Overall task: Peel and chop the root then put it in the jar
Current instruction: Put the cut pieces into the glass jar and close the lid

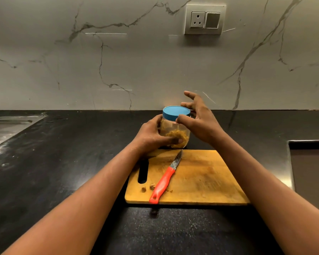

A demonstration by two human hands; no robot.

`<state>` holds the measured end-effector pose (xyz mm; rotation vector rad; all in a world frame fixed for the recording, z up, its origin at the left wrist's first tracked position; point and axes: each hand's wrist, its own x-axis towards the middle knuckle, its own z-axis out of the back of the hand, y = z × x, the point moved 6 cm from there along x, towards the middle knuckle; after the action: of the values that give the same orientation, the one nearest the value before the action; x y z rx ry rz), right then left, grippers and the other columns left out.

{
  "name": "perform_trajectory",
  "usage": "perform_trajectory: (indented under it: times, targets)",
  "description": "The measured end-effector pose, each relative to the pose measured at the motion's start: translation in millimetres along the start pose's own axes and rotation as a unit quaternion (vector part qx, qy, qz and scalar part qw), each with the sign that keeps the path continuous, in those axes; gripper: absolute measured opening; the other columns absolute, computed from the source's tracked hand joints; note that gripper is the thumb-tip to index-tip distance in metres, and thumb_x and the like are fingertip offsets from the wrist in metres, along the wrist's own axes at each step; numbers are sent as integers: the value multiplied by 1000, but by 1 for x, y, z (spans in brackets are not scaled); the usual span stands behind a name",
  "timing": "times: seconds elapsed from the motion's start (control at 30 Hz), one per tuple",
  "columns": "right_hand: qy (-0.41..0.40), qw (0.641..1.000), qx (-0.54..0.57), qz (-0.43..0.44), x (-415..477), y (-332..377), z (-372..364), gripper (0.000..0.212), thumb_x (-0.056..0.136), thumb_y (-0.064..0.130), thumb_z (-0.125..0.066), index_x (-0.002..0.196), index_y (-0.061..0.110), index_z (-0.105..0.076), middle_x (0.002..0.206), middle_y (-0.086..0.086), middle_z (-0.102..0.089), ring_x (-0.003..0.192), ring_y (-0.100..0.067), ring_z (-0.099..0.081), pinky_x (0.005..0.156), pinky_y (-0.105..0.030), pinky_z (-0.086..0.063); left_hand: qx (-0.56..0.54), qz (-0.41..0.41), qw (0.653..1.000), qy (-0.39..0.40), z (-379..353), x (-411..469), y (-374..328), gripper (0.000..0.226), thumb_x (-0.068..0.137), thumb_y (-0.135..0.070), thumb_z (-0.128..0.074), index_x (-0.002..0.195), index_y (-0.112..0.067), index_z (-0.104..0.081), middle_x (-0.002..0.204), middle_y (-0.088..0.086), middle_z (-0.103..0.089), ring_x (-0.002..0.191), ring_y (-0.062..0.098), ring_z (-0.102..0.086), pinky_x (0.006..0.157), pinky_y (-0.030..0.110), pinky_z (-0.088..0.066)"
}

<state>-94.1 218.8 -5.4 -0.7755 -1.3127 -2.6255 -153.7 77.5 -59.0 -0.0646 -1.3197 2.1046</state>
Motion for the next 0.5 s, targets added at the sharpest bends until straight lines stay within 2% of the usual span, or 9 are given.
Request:
perform_trajectory:
  times: [0.1,0.17,0.23,0.3,0.37,0.5]
  targets:
    - [-15,1000,-17,17,0,2,-1,76,77,28,-72,142,23,-32,128,-6,-56,105,-12,-59,84,-17,-50,3,3,1000,-7,2,0,1,91,67,-42,-86,144,-27,-39,127,-7,-57,114,10,-57,97,29,-51]
    - [-54,998,-40,16,-2,4,1,80,71,39,-78,138,20,-38,122,-6,-58,103,-13,-59,81,-15,-48,16,5,1000,-17,1,2,1,92,66,-45,-86,143,-26,-39,128,-6,-58,114,11,-57,98,31,-51]
    - [-88,993,-76,8,-4,4,0,87,65,52,-79,136,20,-40,122,-7,-55,106,-14,-56,82,-18,-48,28,5,999,-26,-1,4,0,91,66,-45,-86,142,-26,-40,130,-6,-58,116,11,-56,98,31,-50]
    - [-84,992,-94,2,-5,3,-4,93,64,56,-77,139,22,-34,126,-9,-50,111,-16,-51,88,-24,-49,28,0,999,-22,-3,4,-2,88,68,-43,-85,143,-26,-40,131,-6,-57,117,11,-55,99,31,-49]
    - [-52,996,-70,-9,-4,2,-5,91,70,48,-76,143,25,-26,134,-10,-44,119,-20,-48,94,-30,-47,26,0,1000,-13,-2,3,-2,89,69,-43,-84,144,-26,-39,131,-5,-57,117,11,-55,101,34,-49]
    - [-22,1000,-2,-10,-1,0,0,80,78,27,-68,145,26,-24,138,-10,-47,117,-20,-53,92,-25,-47,15,-4,1000,-6,1,2,-2,100,68,-43,-85,149,-27,-29,140,-5,-50,124,13,-49,105,34,-45]
